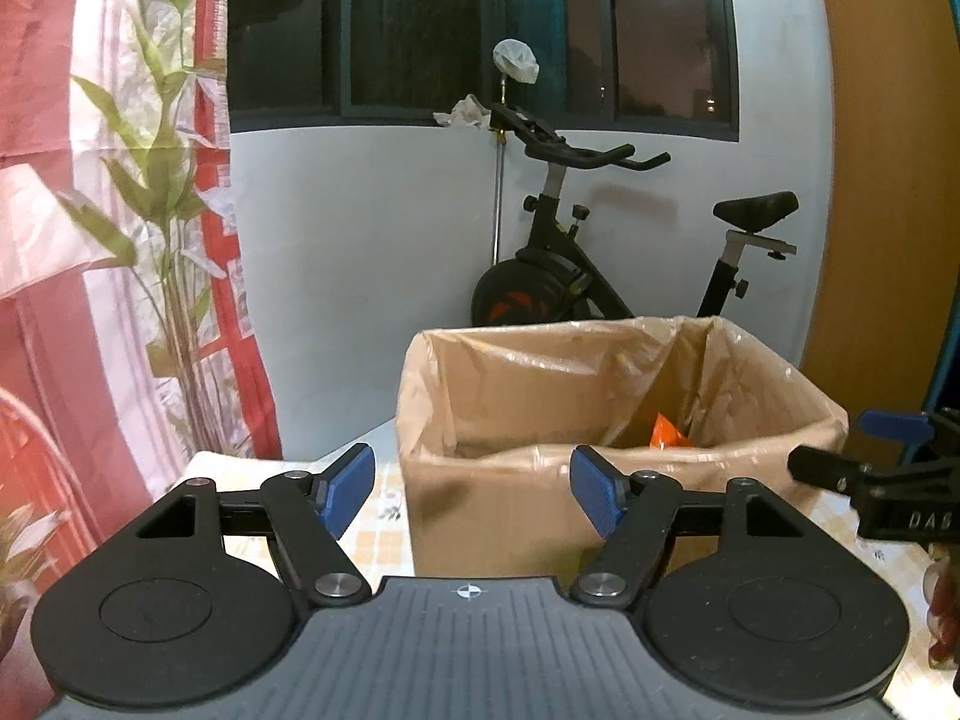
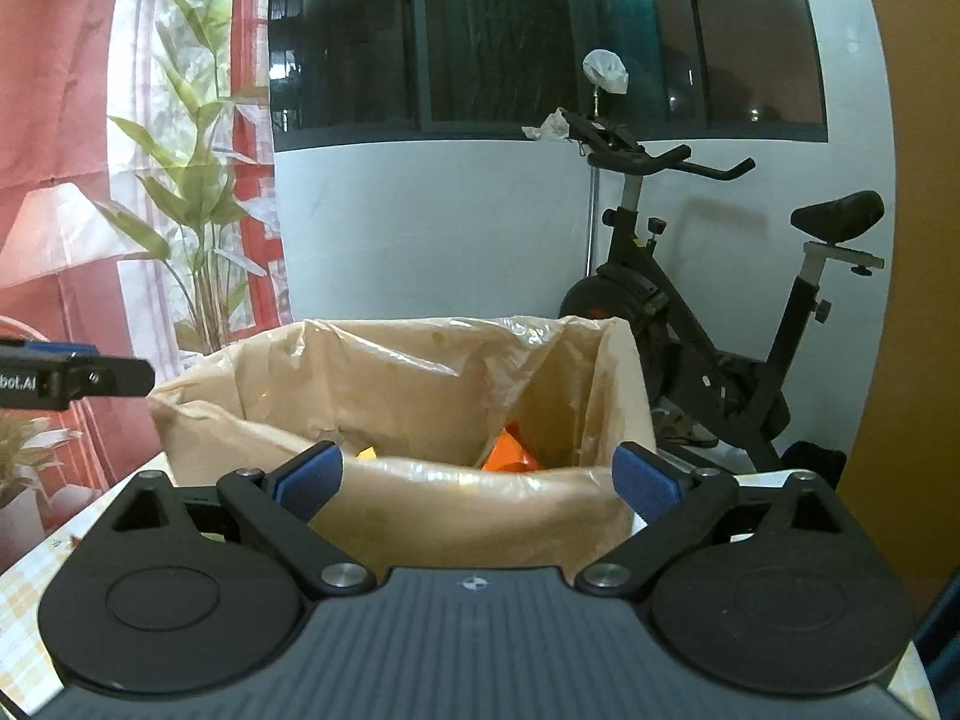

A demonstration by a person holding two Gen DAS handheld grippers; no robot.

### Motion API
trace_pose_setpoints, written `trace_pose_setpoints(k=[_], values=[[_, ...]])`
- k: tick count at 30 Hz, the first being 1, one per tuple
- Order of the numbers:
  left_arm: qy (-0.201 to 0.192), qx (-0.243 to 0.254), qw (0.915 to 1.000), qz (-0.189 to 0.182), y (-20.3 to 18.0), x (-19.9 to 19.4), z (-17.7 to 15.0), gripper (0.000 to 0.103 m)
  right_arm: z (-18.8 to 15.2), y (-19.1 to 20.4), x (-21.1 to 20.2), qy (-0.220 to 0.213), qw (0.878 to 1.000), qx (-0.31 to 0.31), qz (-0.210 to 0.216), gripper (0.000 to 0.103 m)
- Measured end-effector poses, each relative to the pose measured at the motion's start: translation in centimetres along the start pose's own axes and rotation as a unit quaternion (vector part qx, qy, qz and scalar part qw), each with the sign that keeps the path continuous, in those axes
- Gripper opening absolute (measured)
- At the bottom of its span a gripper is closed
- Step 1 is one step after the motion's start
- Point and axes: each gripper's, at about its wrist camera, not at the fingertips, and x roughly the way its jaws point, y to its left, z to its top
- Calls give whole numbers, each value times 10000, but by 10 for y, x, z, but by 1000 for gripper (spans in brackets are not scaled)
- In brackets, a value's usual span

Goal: Organize snacks
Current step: 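Release the jerky packet into the box with left tool while right tool releases the orange bag, then grasp the green chip bag with left tool while right tool reaches toward the white packet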

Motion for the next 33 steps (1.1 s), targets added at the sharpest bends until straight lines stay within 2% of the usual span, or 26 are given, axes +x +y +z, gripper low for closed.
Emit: trace_pose_setpoints(k=[6,11,15,23,26,29,33], values=[[100,-141,9998,-85,4,-22,-20,75,-14,-2,-25,-158,9999,40,-18,99],[171,-123,9996,-204,4,-28,-40,83,-36,1,-38,-173,9998,76,-30,99],[353,-185,9990,-184,7,-22,-51,83,-57,5,-39,-103,9998,154,-81,99],[640,-721,9953,-9,22,4,-68,83,-93,-2,-31,284,9978,582,-172,99],[786,-1113,9906,106,32,15,-72,83,-100,-7,-28,375,9967,671,-240,99],[921,-1712,9809,-57,43,19,-79,83,-102,-11,-26,413,9958,775,-272,99],[1086,-2073,9722,-92,50,26,-80,83,-108,-14,-23,474,9950,826,-301,99]])
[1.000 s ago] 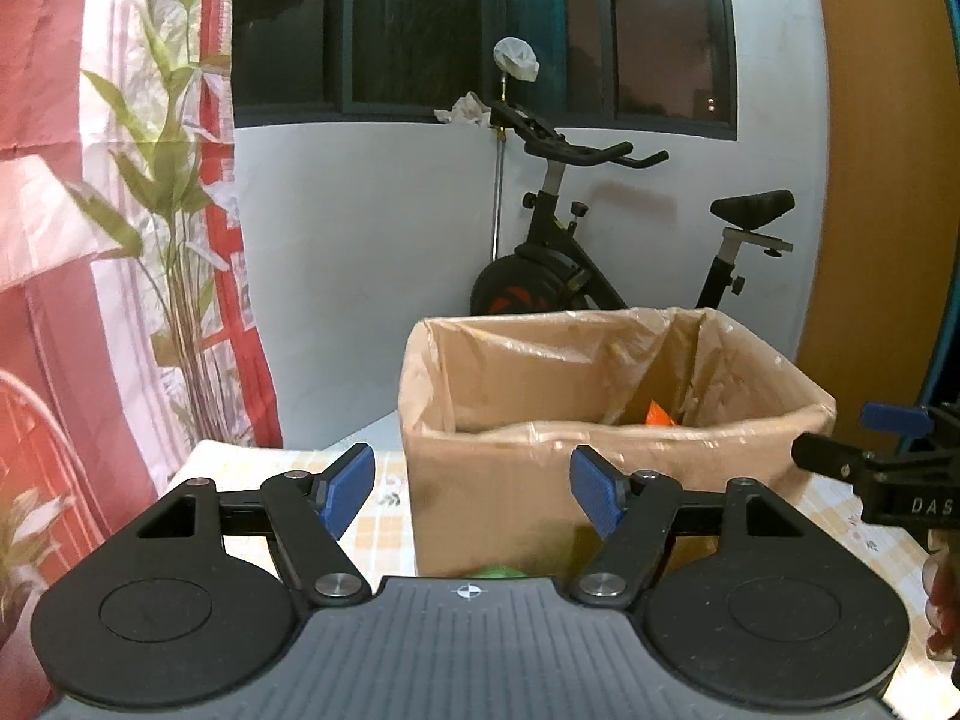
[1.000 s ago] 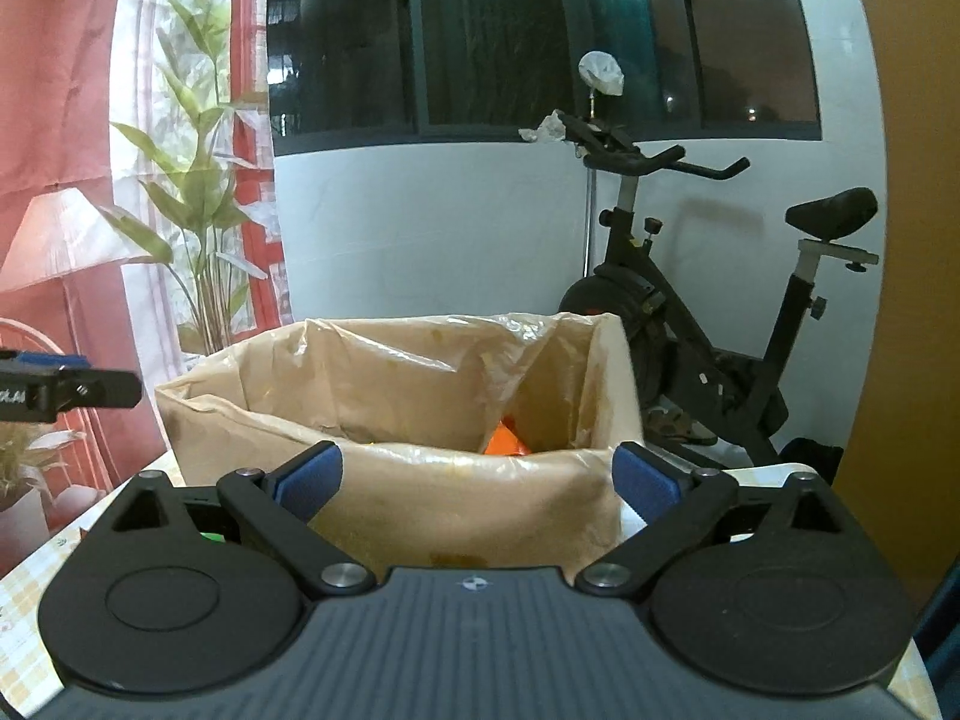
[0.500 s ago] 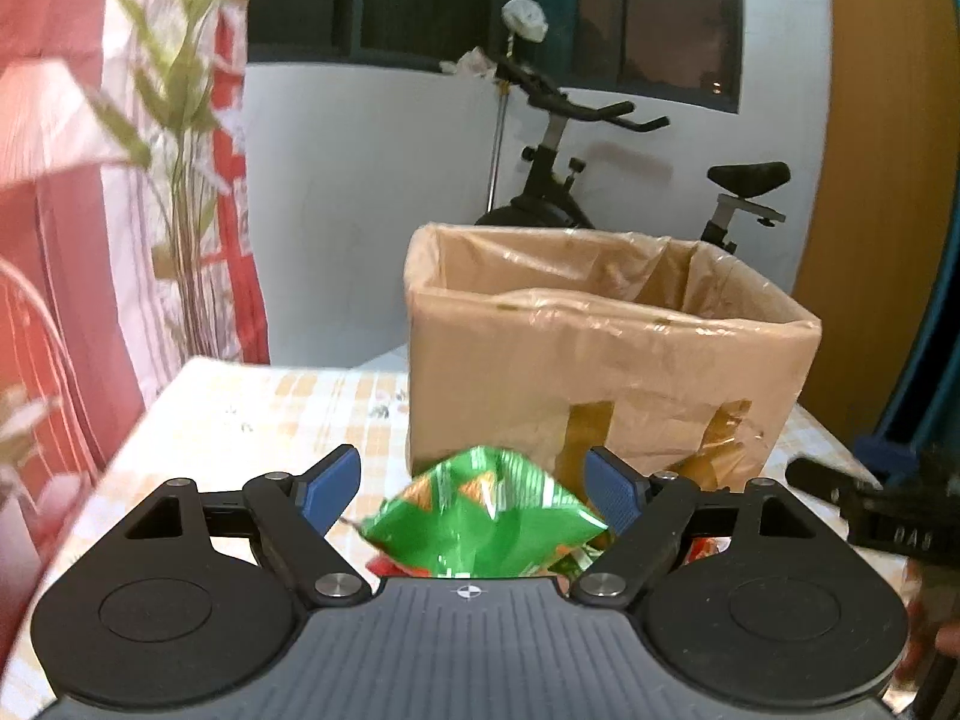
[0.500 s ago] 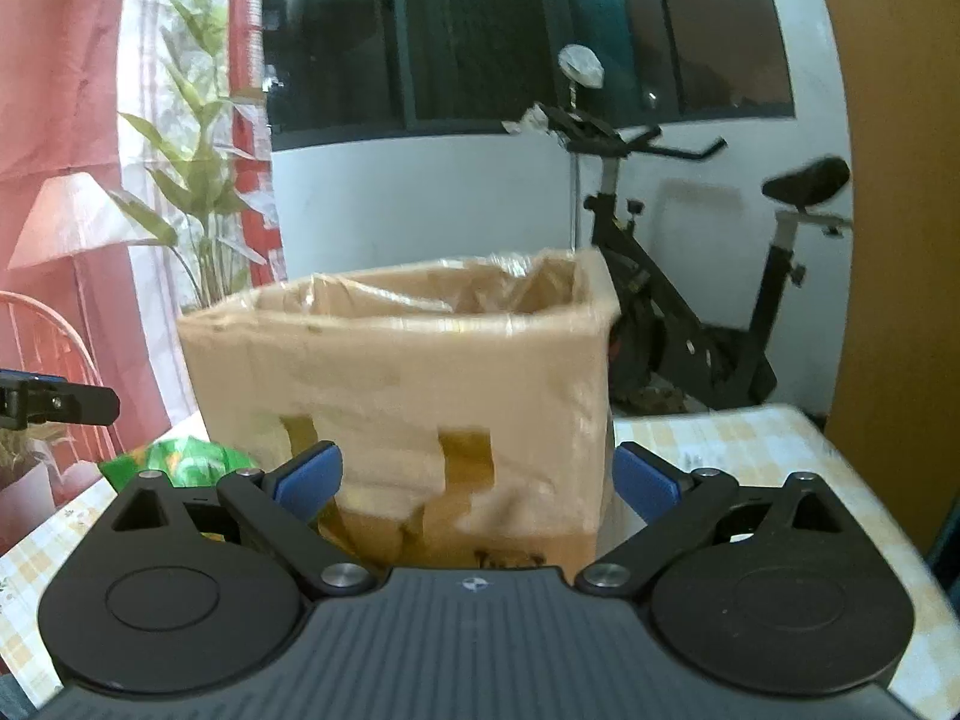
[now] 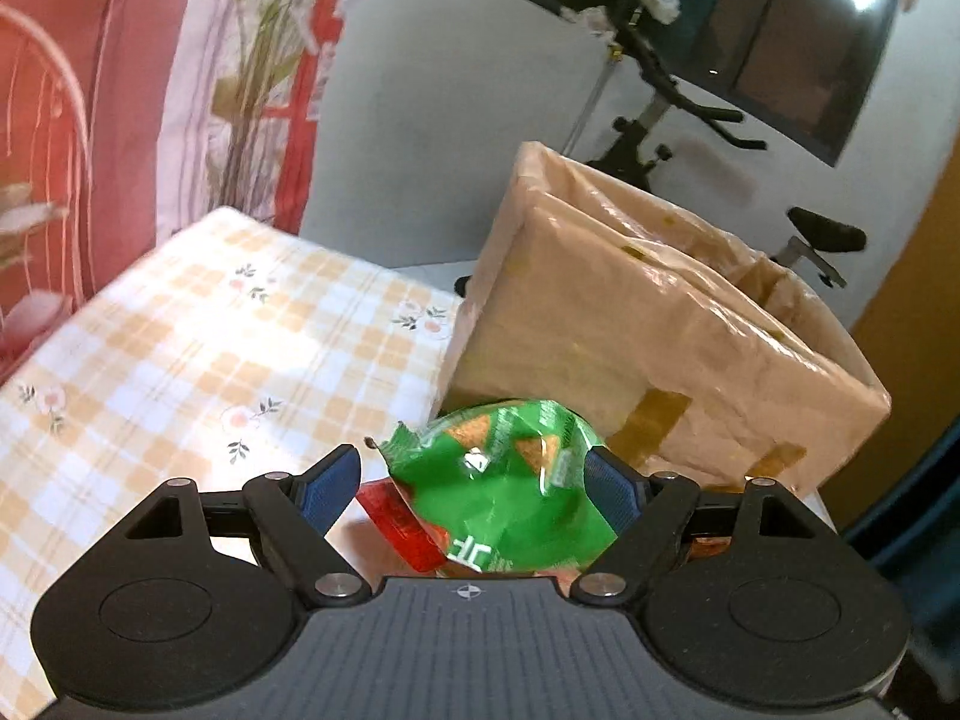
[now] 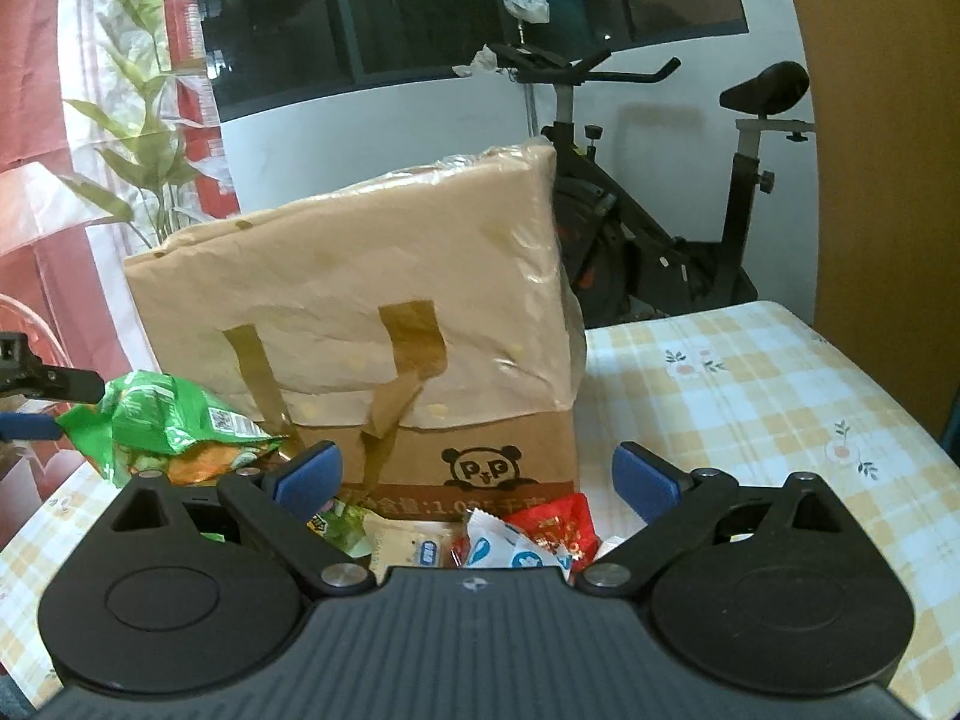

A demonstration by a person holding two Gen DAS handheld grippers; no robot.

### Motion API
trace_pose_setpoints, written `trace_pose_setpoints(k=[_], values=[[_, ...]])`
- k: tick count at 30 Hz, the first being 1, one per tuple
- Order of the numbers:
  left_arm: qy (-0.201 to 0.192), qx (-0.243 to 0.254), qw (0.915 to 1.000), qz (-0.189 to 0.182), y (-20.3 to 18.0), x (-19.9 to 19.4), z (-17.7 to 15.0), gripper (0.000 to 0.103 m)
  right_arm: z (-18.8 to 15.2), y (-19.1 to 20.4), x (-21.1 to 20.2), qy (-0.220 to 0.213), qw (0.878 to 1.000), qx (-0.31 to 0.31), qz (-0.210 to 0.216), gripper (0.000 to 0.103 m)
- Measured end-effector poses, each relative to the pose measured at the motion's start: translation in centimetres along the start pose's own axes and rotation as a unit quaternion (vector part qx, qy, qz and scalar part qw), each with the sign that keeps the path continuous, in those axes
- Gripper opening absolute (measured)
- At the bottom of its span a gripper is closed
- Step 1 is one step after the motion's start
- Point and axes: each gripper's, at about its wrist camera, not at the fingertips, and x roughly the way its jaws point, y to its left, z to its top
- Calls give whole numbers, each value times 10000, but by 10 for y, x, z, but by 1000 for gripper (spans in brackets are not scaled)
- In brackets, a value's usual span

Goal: Organize snacks
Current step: 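Grasp the green chip bag with left tool while right tool reaches toward the white packet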

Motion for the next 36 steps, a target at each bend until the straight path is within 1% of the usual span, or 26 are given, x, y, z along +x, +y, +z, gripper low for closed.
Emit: trace_pose_setpoints(k=[3,7,11,14,19,22,24,27,31,33,34,35,36], values=[[-66,-328,9994,-29,6,1,-1,85,-2,1,4,93,10000,12,7,99],[119,-711,9972,-179,8,10,-4,86,-6,1,4,90,10000,-23,-1,99],[39,-1167,9920,-481,9,16,-7,86,-9,0,6,165,9999,1,-29,99],[34,-1351,9896,-499,4,26,-6,88,-11,2,7,212,9998,-30,-19,99],[115,-1219,9920,-300,-4,40,-9,95,-12,2,7,240,9997,-27,-20,99],[202,-1175,9927,-192,-6,51,-9,95,-13,1,9,289,9996,-6,-37,99],[275,-1110,9932,-226,-5,57,-9,93,-15,0,9,323,9995,2,-54,99],[276,-831,9961,-132,-7,60,-11,84,-20,-3,9,370,9993,10,-96,99],[-48,-374,9991,-189,-11,42,-16,80,-28,-8,10,459,9988,-5,-171,97],[-257,-305,9990,-199,-11,28,-17,79,-32,-12,11,467,9988,-14,-176,93],[-383,-285,9987,-197,-10,20,-18,79,-34,-13,12,470,9987,-31,-187,89],[-517,-257,9981,-195,-11,12,-18,79,-35,-13,13,475,9987,-47,-175,82],[-644,-217,9975,-191,-12,4,-19,79,-35,-13,15,489,9987,-52,-147,78]])
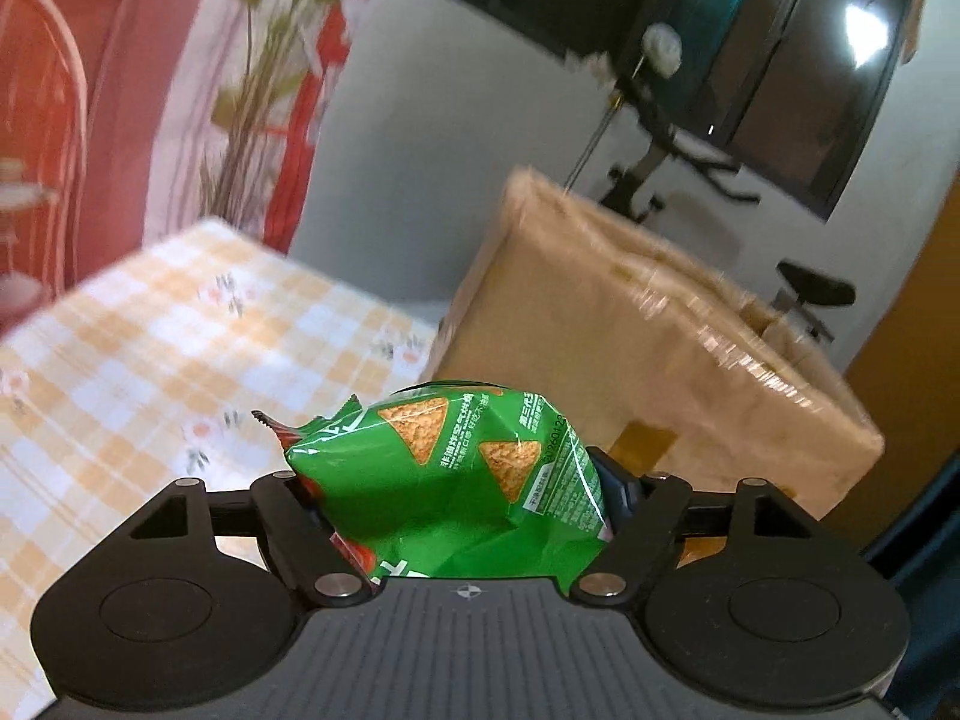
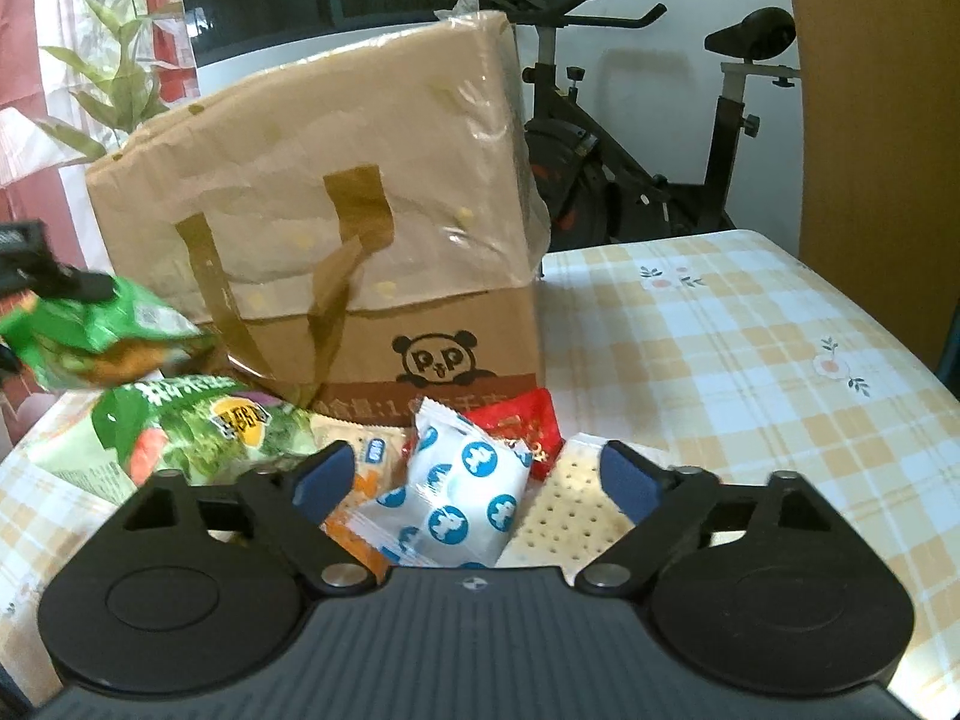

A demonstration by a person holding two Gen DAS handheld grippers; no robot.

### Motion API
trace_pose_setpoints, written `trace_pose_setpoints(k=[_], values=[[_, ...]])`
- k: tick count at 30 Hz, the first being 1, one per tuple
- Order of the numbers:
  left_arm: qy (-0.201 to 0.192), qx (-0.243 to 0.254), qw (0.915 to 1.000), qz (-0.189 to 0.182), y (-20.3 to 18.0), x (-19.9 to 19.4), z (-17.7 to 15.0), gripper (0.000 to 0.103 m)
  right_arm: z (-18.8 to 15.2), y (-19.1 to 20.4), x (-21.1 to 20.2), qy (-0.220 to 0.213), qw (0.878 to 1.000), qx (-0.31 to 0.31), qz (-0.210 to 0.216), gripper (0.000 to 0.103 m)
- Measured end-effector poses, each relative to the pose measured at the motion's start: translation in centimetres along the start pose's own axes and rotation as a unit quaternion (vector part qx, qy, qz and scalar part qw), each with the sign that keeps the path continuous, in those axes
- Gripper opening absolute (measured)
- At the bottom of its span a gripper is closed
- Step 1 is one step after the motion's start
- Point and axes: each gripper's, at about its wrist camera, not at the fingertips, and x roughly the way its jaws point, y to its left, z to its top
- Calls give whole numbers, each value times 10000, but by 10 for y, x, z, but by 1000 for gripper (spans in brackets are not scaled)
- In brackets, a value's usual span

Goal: Organize snacks
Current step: 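Grasp the green chip bag with left tool while right tool reaches toward the white packet, then grasp the white blue-dotted packet with right tool while left tool lifts the green bag toward the box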

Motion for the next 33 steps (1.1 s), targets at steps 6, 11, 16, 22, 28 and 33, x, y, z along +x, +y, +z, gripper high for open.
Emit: trace_pose_setpoints(k=[6,11,16,22,28,33], values=[[-585,338,9974,259,-13,-33,-8,80,-3,-6,15,262,9987,334,291,65],[-626,578,9956,397,-18,-37,-12,80,-2,-5,32,392,9974,478,369,65],[-663,712,9938,532,-12,-41,-15,80,-5,2,27,260,9991,259,194,50],[-680,722,9929,660,-6,-49,-21,80,-15,6,2,-77,9999,13,140,43],[-731,797,9918,678,-8,-59,-26,80,-14,10,-8,-337,9992,-162,146,43],[-723,850,9915,665,-9,-60,-29,80,-14,15,-14,-512,9980,-328,162,43]])
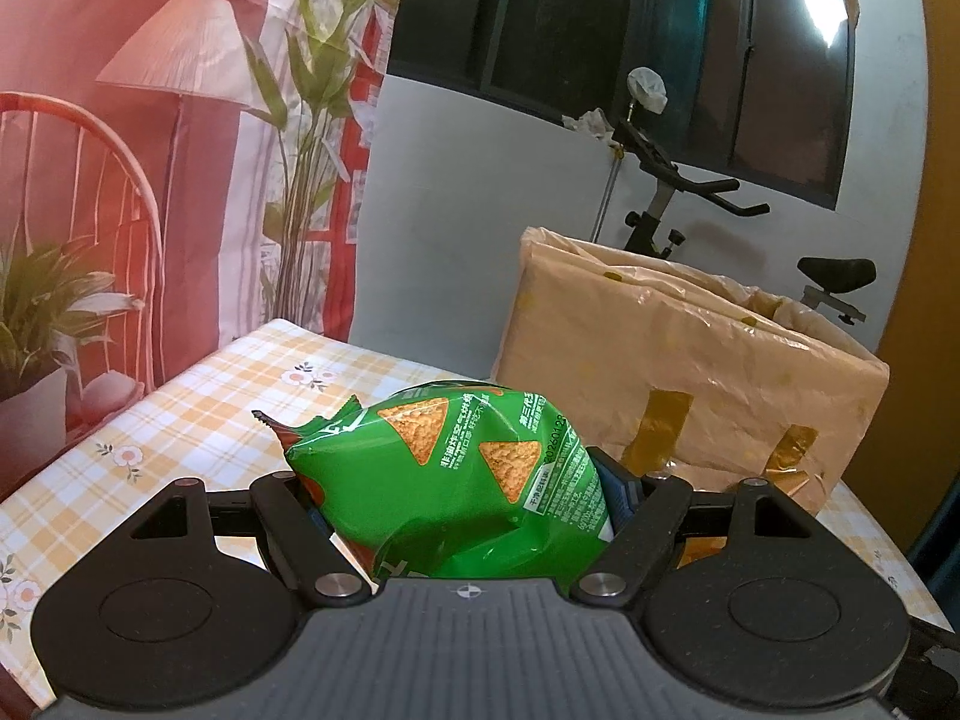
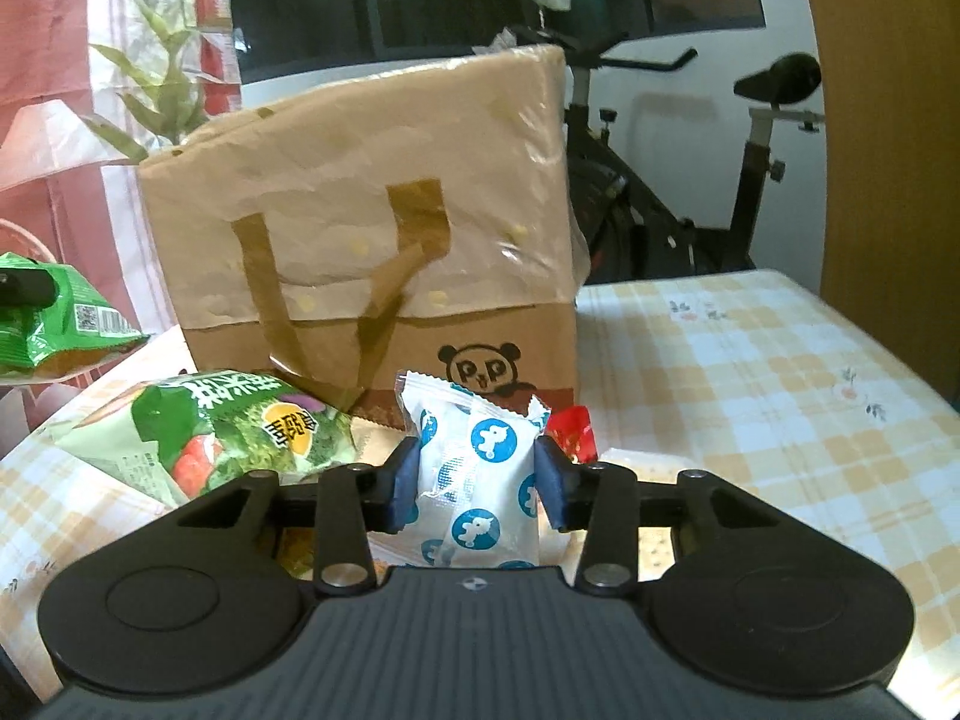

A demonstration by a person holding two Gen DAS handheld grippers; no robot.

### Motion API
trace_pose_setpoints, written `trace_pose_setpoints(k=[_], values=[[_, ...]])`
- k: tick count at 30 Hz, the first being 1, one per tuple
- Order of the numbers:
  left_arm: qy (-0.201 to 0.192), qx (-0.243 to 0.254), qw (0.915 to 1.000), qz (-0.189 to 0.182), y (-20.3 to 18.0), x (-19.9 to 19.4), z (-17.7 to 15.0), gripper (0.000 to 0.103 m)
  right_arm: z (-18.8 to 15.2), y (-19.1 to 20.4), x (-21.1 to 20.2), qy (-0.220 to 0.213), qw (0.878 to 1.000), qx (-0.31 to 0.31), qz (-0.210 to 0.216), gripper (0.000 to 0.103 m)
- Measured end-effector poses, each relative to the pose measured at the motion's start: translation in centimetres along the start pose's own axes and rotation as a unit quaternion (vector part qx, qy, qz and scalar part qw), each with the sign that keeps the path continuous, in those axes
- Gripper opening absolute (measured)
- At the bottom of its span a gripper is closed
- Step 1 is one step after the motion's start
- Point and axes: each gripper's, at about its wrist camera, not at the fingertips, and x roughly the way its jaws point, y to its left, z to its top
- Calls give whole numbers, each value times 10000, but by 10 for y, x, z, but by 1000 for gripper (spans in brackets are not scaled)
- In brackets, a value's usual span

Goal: Organize snacks
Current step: 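Grasp the white blue-dotted packet with right tool while left tool lifts the green bag toward the box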

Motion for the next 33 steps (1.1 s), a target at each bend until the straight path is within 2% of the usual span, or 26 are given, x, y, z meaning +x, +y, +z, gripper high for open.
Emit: trace_pose_setpoints(k=[5,12,22,29,33], values=[[-32,-6,10000,-20,1,-2,-1,80,-1,-1,4,89,10000,3,17,43],[-256,-28,9996,-81,5,-10,9,80,10,-3,-8,-128,9999,-10,-75,43],[-938,28,9950,-345,1,-27,51,80,67,-6,-35,-1034,9944,-206,-4,43],[-1280,113,9900,-585,-13,-25,82,80,111,-2,-40,-1589,9867,-280,171,43],[-1384,357,9872,-710,-32,-12,99,80,139,2,-31,-1769,9832,-316,334,43]])
